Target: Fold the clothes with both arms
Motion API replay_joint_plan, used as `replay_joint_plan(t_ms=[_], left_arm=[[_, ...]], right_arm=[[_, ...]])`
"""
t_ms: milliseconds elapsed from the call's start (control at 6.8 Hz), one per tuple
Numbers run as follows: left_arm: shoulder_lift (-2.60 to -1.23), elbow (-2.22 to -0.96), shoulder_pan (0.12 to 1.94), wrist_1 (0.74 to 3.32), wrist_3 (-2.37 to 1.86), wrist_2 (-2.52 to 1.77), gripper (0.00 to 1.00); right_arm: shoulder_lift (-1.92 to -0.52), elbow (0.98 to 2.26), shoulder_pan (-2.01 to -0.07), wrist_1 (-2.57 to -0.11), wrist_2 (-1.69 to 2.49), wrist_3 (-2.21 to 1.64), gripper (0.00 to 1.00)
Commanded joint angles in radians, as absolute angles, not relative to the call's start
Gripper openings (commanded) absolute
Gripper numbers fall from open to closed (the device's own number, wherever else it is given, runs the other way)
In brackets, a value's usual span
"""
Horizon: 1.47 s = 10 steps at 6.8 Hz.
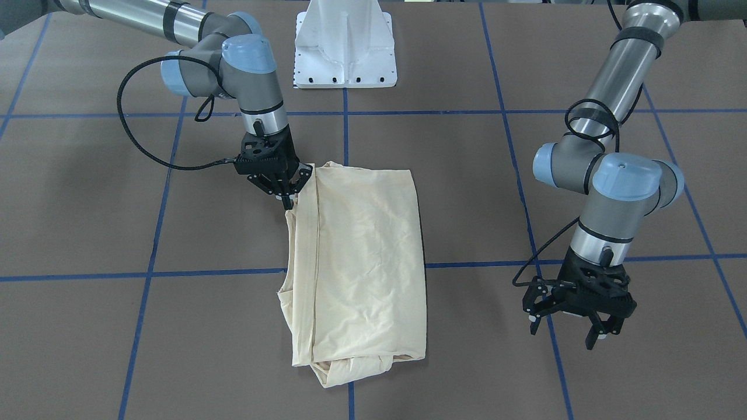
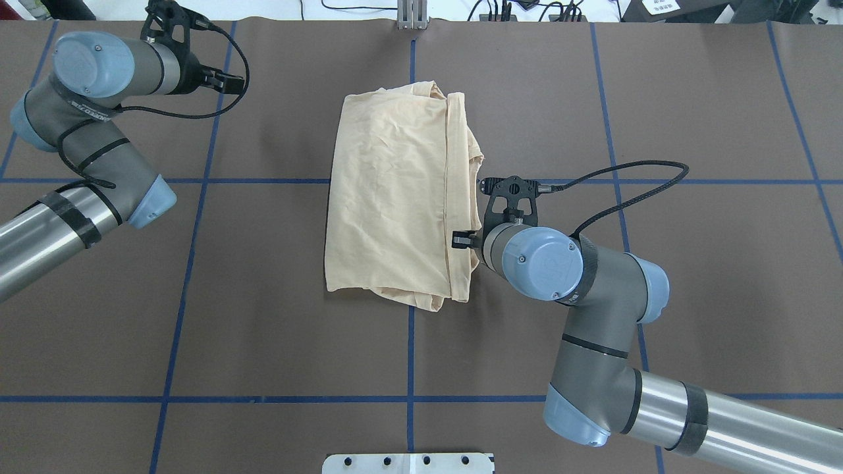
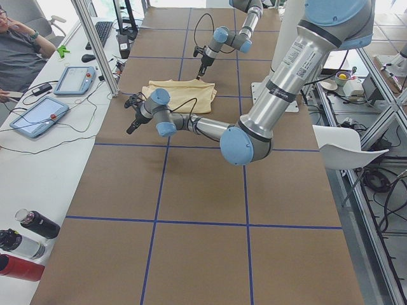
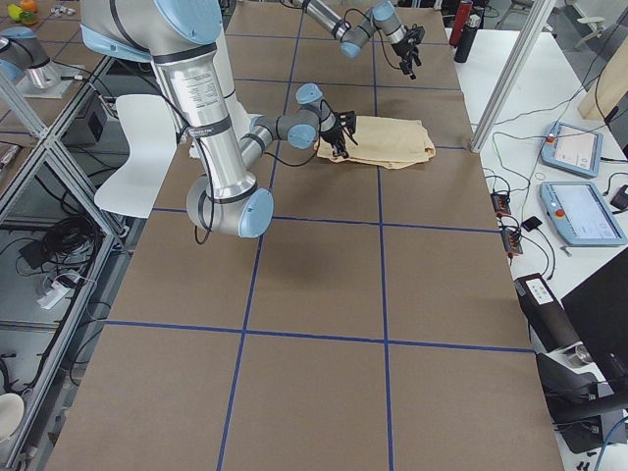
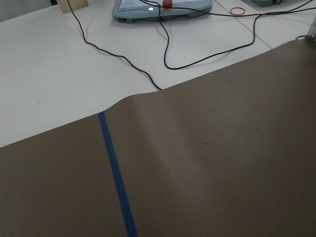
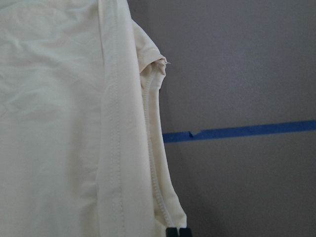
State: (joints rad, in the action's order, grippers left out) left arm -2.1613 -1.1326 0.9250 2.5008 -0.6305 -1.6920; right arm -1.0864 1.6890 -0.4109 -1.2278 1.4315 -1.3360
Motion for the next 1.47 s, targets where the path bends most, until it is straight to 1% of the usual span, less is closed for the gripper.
replay_joint_plan(t_ms=[0, 147, 294, 441, 588, 735, 1029, 1324], left_arm=[[-2.161, -1.132, 0.925, 2.500, -0.630, -1.692, 1.00], [-2.161, -1.132, 0.925, 2.500, -0.630, -1.692, 1.00], [-2.161, -1.132, 0.925, 2.500, -0.629, -1.692, 1.00], [-2.161, -1.132, 0.925, 2.500, -0.630, -1.692, 1.00], [-2.158, -1.132, 0.925, 2.500, -0.630, -1.692, 1.00], [-2.158, -1.132, 0.925, 2.500, -0.630, -1.692, 1.00], [-2.158, -1.132, 0.925, 2.502, -0.630, -1.692, 1.00], [-2.158, -1.132, 0.925, 2.502, -0.630, -1.692, 1.00]], right_arm=[[-1.054, 1.681, -0.451, -1.277, 1.439, -1.318, 1.00], [-0.946, 1.642, -0.474, -1.416, 1.445, -1.280, 1.00], [-0.843, 1.567, -0.476, -1.505, 1.453, -1.287, 1.00], [-0.742, 1.454, -0.476, -1.590, 1.459, -1.292, 1.00], [-0.676, 1.362, -0.474, -1.670, 1.459, -1.279, 1.00], [-0.670, 1.307, -0.474, -1.699, 1.465, -1.240, 1.00], [-0.663, 1.295, -0.476, -1.765, 1.465, -1.203, 1.00], [-0.602, 1.223, -0.476, -1.772, 1.466, -1.204, 1.00]])
